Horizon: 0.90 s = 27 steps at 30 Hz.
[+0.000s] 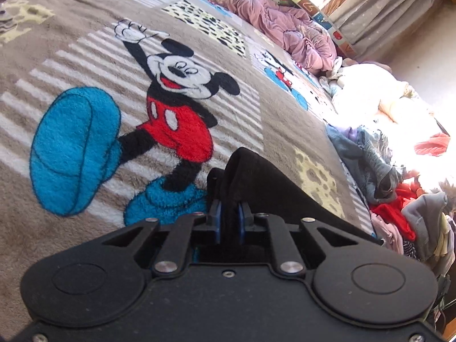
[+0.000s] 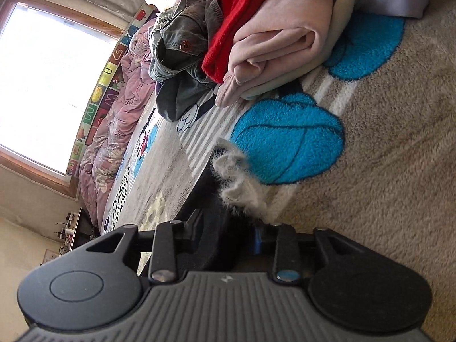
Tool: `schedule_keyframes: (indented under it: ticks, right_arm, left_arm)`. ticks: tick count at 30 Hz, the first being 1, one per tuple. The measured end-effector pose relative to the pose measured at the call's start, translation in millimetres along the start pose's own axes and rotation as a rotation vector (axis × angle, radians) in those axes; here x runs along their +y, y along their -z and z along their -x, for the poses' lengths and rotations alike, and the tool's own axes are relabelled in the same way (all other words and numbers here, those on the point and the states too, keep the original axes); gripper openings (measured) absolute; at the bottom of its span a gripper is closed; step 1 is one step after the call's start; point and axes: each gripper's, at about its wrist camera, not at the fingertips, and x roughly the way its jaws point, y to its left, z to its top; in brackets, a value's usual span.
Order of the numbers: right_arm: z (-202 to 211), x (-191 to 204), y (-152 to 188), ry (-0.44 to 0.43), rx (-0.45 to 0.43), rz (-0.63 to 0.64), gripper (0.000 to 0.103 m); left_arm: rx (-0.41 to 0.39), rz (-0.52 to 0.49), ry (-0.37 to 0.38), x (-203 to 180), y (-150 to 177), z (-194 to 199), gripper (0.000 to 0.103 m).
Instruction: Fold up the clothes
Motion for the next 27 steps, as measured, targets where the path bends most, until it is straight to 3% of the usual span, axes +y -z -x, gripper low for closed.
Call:
schedule_keyframes:
  ticks: [3, 4, 5, 7, 10, 12, 15, 18, 20, 27]
  right_arm:
    - [1, 0, -1, -0.013, -0.003, 0.016, 0.044]
    - [2, -1, -1, -0.020, -0.006, 0.011, 0.046]
    - [3, -2, -2, -0.027, -0.009, 0.004, 0.046]
    - [4, -4, -3, -0.035, -0.007, 0.008, 0.048]
    - [7, -4, -4, -0.053, -0.001, 0.011, 0.052]
    - [8, -4, -5, -0.067, -0.001, 0.003, 0.057]
    - [12, -5, -7, -0.082, -0.007, -0.014, 0.062]
    - [14, -9, -8, -0.088, -0.018, -0.036, 0.062]
    - [15, -12, -9, -0.091, -0.024, -0.050, 0.061]
    - [12, -7, -7, -0.061, -0.031, -0.009, 0.061]
  left_arm:
    - [0.031, -0.006, -0.048, 5, 1, -17, 0.013]
    - [0.041, 0.027, -0.046, 13, 0, -21, 0.025]
    - [0.044, 0.039, -0.042, 17, 0, -20, 0.028]
    - [0.001, -0.026, -0.067, 9, 0, -5, 0.040]
    - [-0.076, -0.182, -0.117, -15, 2, 18, 0.040]
    - [-0.107, -0.306, -0.109, -37, 4, 24, 0.040]
    - [-0.103, -0.415, -0.055, -63, 4, 6, 0.040]
    - [-0.084, -0.445, -0.104, -71, 2, -29, 0.040]
    - [0.018, -0.424, -0.182, -56, 3, -58, 0.034]
    - [0.016, -0.372, -0.149, -50, -1, -48, 0.038]
